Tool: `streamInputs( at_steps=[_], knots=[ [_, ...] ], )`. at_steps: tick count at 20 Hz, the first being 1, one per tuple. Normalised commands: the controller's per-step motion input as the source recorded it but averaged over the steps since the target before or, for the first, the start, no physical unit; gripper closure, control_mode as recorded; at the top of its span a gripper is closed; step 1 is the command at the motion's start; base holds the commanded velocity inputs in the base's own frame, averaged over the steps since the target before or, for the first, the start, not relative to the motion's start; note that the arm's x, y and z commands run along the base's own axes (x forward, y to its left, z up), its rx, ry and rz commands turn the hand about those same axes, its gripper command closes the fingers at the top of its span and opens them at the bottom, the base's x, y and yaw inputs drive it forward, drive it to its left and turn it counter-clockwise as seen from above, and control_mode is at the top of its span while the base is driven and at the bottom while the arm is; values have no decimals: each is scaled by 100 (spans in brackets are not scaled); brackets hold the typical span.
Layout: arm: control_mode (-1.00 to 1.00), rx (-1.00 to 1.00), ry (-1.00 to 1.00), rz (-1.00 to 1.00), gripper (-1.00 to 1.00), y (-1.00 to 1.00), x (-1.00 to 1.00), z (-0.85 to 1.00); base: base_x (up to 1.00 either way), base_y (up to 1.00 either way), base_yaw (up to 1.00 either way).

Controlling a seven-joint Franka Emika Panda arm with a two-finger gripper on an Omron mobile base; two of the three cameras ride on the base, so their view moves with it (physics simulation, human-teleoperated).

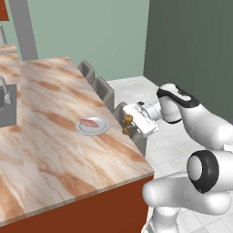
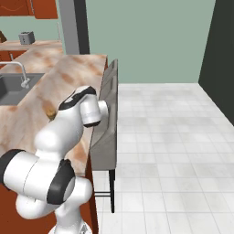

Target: Retrieve the shaker from the cabinet and place it next the steak on a plate on the dining table.

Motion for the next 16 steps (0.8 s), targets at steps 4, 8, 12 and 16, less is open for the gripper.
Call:
streamInputs(
  at_steps=[4, 8, 12, 16],
  knots=[
    [-100, 0, 3, 0, 100, 1, 0, -35, 0, 0, 0],
    [-100, 0, 0, -4, 100, 5, 8, -19, 0, 0, 0],
    [-100, 0, 0, -5, 100, 10, 22, -21, 0, 0, 0],
    [-100, 0, 0, 0, 100, 21, 33, -35, 0, 0, 0]
  ],
)
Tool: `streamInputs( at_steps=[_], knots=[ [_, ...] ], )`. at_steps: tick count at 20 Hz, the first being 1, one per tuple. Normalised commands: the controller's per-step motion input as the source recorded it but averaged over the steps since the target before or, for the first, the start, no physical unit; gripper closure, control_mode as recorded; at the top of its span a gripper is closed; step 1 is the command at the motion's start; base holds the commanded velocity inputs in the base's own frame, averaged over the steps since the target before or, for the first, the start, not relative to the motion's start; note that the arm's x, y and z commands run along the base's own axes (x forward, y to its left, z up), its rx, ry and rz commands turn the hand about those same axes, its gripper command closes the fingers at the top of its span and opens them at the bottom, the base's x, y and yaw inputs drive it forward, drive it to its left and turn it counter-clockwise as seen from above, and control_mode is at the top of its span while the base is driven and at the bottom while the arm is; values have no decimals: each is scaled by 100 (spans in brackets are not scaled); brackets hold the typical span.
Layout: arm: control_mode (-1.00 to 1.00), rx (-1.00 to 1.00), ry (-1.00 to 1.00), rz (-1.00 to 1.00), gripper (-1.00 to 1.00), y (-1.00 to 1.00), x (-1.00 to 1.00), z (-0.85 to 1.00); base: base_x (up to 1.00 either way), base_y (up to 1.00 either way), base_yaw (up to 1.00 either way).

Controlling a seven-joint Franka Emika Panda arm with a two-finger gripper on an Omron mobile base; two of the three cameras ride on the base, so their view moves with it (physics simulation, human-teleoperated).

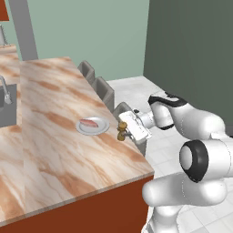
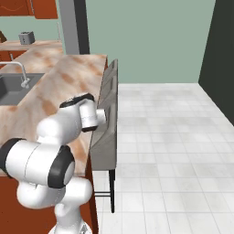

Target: Retrieve the shaker from the cabinet and place it next the steak on a plate on the dining table.

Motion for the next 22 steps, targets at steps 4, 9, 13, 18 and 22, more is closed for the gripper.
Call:
streamInputs(
  at_steps=[4, 9, 13, 18, 22],
  knots=[
    [-100, 0, 0, 0, 100, 17, 33, -33, 0, 0, 0],
    [-100, 0, 0, 0, 100, 5, 50, -20, 0, 0, 0],
    [-100, 0, 0, 0, 100, 2, 51, -19, 0, 0, 0],
    [-100, 0, 0, 0, 100, 7, 30, -30, 0, 0, 0],
    [-100, 0, 1, 0, 100, 16, 14, -29, 0, 0, 0]
  ],
)
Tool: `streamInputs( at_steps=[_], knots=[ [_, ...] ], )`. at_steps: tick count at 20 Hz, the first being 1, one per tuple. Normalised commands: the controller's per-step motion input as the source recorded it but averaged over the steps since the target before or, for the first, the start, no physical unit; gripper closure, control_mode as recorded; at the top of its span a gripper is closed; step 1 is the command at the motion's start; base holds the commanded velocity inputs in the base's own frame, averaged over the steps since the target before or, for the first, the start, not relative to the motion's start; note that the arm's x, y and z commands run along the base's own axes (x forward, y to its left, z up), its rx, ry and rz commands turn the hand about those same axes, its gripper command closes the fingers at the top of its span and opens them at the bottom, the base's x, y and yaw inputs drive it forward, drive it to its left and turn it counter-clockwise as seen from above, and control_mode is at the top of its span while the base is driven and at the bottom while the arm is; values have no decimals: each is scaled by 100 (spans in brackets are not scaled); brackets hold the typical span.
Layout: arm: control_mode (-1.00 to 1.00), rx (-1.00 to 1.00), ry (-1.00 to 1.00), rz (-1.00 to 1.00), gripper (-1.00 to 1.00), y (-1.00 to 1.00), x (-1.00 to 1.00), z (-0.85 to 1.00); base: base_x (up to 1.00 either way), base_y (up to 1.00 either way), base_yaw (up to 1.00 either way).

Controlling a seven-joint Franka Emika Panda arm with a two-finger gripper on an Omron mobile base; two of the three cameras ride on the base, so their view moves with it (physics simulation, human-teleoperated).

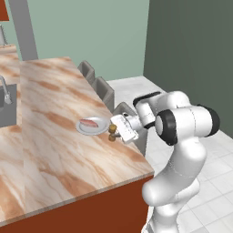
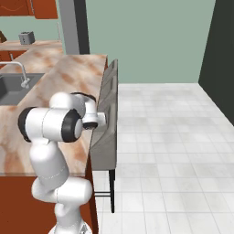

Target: Retrieve the shaker from the cabinet and place it next the steak on a plate on the dining table.

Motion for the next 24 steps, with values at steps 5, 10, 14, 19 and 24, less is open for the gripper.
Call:
streamInputs(
  at_steps=[5, 10, 14, 19, 24],
  knots=[
    [-100, 0, 0, 0, 100, 20, 26, -15, 0, 0, 0],
    [-100, 0, 0, 0, 100, 8, 26, -13, 0, 0, 0],
    [-100, 0, 0, 0, 100, 9, 24, -22, 0, 0, 0],
    [-100, 0, 0, 0, 100, 10, 26, -25, 0, 0, 0],
    [-100, 0, 0, 0, 100, 3, 29, -20, 0, 0, 0]
  ],
)
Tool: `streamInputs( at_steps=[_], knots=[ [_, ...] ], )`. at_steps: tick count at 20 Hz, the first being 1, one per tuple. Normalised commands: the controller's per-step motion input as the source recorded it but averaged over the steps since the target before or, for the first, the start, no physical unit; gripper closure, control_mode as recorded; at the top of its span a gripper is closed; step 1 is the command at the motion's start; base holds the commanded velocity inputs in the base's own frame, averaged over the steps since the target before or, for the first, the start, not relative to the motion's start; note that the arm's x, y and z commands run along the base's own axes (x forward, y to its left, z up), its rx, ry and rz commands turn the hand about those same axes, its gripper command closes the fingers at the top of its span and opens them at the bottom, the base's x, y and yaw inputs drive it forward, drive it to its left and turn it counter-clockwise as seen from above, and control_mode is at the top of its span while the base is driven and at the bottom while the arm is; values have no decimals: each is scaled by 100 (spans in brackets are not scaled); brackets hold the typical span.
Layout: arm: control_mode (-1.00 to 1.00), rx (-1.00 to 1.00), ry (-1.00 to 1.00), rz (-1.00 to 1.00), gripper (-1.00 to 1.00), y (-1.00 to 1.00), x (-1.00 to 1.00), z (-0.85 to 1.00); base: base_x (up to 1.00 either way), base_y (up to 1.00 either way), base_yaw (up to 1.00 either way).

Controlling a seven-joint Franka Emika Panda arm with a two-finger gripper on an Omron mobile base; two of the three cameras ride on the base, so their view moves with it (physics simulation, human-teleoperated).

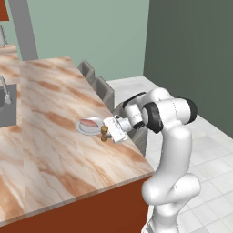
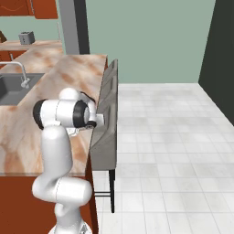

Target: Retrieve the shaker from the cabinet and place it next the steak on a plate on the dining table.

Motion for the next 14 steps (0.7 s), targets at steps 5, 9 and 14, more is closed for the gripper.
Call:
streamInputs(
  at_steps=[5, 9, 14],
  knots=[
    [-100, 0, 0, 0, 100, 0, 27, -27, 0, 0, 0],
    [-100, 0, 0, 0, 100, 1, 32, -30, 0, 0, 0],
    [-100, 0, 0, 0, 100, 3, 37, -25, 0, 0, 0]
  ],
)
